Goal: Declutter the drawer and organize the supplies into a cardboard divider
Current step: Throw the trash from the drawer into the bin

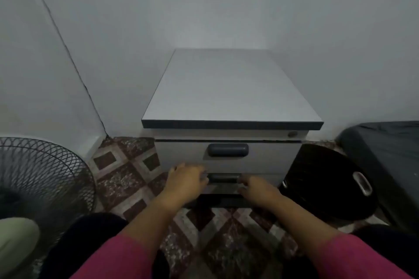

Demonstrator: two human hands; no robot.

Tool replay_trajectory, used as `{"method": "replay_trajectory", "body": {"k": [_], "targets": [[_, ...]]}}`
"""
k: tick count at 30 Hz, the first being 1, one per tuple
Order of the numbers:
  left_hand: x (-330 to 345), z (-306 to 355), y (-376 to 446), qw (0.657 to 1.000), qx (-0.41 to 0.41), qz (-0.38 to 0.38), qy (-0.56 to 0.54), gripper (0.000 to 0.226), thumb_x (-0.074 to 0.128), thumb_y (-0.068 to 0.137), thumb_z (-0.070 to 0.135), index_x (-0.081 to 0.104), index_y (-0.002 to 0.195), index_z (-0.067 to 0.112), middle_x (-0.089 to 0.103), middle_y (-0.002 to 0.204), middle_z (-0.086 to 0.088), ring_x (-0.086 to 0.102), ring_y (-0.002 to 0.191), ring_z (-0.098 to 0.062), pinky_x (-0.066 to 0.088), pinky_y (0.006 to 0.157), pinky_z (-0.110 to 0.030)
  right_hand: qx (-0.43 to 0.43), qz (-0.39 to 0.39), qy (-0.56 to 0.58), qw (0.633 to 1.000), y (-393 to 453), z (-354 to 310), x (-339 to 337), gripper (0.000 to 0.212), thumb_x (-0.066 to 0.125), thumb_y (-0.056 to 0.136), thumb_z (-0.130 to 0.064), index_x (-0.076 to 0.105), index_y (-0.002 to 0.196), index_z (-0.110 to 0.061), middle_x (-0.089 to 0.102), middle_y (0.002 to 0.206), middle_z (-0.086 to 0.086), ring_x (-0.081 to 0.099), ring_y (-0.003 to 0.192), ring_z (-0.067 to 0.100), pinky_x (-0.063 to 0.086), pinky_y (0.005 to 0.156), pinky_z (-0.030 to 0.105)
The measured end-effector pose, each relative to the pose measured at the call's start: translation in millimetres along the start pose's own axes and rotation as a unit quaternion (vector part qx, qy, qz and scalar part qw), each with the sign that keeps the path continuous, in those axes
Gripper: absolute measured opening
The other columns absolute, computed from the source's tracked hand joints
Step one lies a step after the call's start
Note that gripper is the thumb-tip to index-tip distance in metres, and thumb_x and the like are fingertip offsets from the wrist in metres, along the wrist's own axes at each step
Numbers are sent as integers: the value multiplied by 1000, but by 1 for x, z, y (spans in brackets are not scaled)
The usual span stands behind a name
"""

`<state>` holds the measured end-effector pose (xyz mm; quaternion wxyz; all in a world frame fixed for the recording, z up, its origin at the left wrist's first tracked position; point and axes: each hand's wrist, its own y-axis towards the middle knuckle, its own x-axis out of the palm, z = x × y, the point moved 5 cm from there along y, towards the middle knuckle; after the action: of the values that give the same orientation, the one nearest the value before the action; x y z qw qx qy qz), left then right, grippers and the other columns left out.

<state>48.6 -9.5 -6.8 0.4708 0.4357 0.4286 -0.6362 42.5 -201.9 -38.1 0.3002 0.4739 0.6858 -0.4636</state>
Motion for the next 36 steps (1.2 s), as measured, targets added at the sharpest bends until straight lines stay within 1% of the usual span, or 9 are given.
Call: {"method": "replay_trajectory", "body": {"k": [5,9,12,17,19,25,28,32,36], "targets": [[7,-3,21,1000,-2,-12,-17,40,43,96,45,53,132,31,57,132,3,45,125,-22,32,102,-39,35,-32,23,999,23,17,-3,36,50,96,-21,52,132,-19,57,126,8,56,110,23,45,88,29],[9,-7,31,999,-2,2,-43,40,42,97,46,52,134,32,59,130,1,46,124,-24,35,105,-41,67,-25,190,979,38,22,3,5,55,95,-15,60,93,-15,58,92,4,56,92,21,45,73,29],[10,-7,34,998,-2,4,-62,35,39,99,41,55,129,32,61,124,0,43,122,-25,34,104,-43,149,-29,405,901,42,19,18,7,55,95,-13,54,101,-10,58,92,7,57,87,23,46,62,27],[10,-7,35,996,0,0,-86,33,33,102,33,55,128,32,62,120,1,39,120,-26,32,105,-44,193,-43,635,747,49,22,46,23,52,92,-1,48,103,-20,58,103,8,58,95,23,46,79,38],[10,-8,37,996,-1,0,-90,33,33,102,32,55,127,33,63,120,1,40,120,-25,32,105,-44,187,-53,672,714,50,20,53,30,50,90,4,44,99,-24,56,105,7,57,89,19,47,74,34],[10,-11,36,995,-2,-9,-99,33,33,102,32,53,129,36,60,123,0,38,123,-24,32,106,-43,202,-52,681,702,49,13,67,49,52,83,7,47,125,-19,48,133,11,51,87,19,45,51,26],[11,-14,35,995,5,-11,-100,34,34,102,32,52,131,36,60,124,1,38,124,-22,32,106,-43,210,-64,679,701,42,14,67,32,51,85,7,47,98,-23,47,116,9,46,74,15,41,48,25],[18,-22,35,994,2,-16,-106,33,36,101,36,50,131,42,56,124,-2,39,122,-24,33,106,-43,208,-69,673,706,33,16,72,47,51,83,6,45,124,-17,50,113,12,46,69,17,39,47,25],[25,-30,34,991,-4,-11,-135,33,39,99,39,51,129,46,50,120,-3,45,117,-26,36,105,-43,216,-75,677,700,19,17,78,49,53,81,7,47,125,-13,52,103,12,46,68,18,38,44,24]]}}
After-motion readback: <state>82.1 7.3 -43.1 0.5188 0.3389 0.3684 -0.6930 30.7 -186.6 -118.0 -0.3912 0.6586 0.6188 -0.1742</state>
